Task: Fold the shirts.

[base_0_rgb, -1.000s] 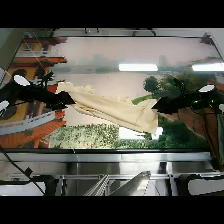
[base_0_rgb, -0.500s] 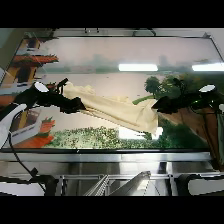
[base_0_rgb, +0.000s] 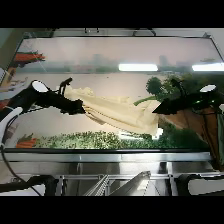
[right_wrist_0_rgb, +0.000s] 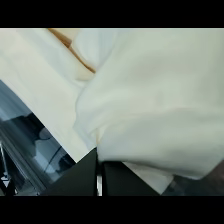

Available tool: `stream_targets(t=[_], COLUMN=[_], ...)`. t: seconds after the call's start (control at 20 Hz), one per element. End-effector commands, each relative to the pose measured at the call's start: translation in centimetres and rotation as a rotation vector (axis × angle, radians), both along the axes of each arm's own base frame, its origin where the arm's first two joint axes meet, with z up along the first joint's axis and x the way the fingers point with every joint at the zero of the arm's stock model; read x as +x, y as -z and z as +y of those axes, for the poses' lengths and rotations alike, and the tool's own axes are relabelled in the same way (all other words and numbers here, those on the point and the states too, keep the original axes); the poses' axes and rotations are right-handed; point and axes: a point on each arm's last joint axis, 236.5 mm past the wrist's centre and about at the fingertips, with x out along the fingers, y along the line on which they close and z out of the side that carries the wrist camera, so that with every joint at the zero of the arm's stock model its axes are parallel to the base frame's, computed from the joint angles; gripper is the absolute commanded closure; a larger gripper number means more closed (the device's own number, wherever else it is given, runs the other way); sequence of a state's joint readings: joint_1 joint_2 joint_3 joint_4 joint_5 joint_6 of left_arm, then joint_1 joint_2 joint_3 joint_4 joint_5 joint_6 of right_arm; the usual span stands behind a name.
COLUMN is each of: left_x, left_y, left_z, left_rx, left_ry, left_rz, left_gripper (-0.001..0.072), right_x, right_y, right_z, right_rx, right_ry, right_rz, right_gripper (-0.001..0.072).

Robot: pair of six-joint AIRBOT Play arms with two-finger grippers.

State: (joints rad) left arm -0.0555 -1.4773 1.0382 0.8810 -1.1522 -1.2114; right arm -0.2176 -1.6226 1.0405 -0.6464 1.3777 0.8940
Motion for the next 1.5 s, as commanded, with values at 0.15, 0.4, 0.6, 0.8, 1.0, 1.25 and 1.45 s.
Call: stream_targets(t=[0.15,0.4,0.6,0.8,1.0,1.25,1.45], left_x=[-1.9,-4.2,-9.4,-10.4,-7.5,0.9,7.7], left_y=[-14.8,-35.6,-45.6,-49.6,-45.8,-29.9,-12.9], left_z=[3.9,5.2,4.2,6.8,10.2,9.8,9.2], left_rx=[-0.235,-0.427,-0.284,-0.086,-0.184,-0.317,-0.260], left_ry=[-0.038,-0.038,0.048,-0.051,-0.095,-0.066,-0.161], left_rz=[-0.144,-0.668,-1.060,-1.228,-1.036,-0.599,-0.320], left_gripper=[0.0685,0.0683,0.0683,0.0683,0.0683,0.0683,0.0684], right_x=[1.4,-2.1,-10.1,-14.0,-9.4,4.7,13.7], right_y=[-14.6,-37.9,-46.6,-54.2,-52.2,-38.4,-22.4], right_z=[-0.5,-4.1,-0.1,-1.4,-3.7,0.1,3.4], right_rx=[0.300,0.466,0.252,-0.200,-0.144,0.108,0.157], right_ry=[0.015,0.185,0.208,0.498,0.491,0.226,0.200], right_rz=[-0.242,-0.934,-1.355,-1.794,-1.669,-1.266,-0.907], right_gripper=[0.0690,0.0689,0.0689,0.0689,0.0689,0.0689,0.0689])
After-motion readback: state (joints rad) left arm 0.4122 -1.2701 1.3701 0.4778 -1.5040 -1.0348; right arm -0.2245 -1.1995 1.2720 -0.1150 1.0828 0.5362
